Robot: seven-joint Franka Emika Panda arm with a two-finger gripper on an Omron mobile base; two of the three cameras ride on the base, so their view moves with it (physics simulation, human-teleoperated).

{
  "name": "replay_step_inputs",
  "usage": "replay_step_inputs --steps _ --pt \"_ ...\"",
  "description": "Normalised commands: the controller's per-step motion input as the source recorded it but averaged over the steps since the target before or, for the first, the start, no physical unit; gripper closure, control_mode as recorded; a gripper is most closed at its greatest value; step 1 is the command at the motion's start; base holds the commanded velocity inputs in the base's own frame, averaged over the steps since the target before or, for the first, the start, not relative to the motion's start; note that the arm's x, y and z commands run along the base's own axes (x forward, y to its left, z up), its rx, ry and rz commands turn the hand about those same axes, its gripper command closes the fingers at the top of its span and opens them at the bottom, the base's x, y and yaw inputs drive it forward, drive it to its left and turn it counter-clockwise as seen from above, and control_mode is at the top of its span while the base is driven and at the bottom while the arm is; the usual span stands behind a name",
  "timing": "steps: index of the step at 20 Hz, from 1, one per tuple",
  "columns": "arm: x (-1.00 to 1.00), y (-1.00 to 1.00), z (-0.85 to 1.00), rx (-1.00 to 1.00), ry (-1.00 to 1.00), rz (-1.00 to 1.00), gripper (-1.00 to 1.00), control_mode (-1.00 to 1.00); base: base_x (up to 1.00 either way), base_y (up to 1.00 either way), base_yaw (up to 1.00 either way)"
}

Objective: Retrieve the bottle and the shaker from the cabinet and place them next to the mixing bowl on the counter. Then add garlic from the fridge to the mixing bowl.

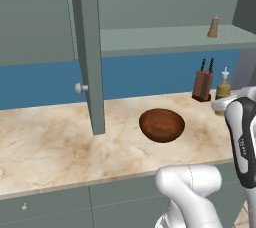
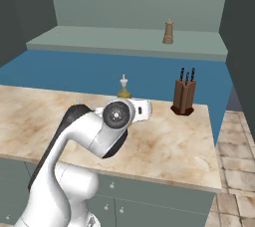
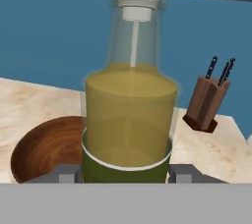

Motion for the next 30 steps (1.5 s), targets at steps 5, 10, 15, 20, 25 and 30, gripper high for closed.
replay_step_inputs --steps 5,10,15,20,25,30 --pt "0.07 -0.15 -0.7 0.0 0.0 0.0 1.0 -1.0 0.0 0.0 0.0" --pt "0.16 -0.03 -0.58 0.02 -0.05 0.05 1.0 -1.0 0.0 0.0 0.0" --pt "0.1 -0.03 -0.45 0.02 -0.08 0.13 1.0 -1.0 0.0 0.0 0.0" --pt "0.13 -0.09 -0.53 0.0 0.0 0.19 1.0 -1.0 0.0 0.0 0.0" --pt "0.17 -0.24 -0.25 0.0 0.0 0.36 1.0 -1.0 0.0 0.0 0.0" --pt "0.13 -0.25 -0.09 0.0 0.02 0.35 1.0 -1.0 0.0 0.0 0.0"
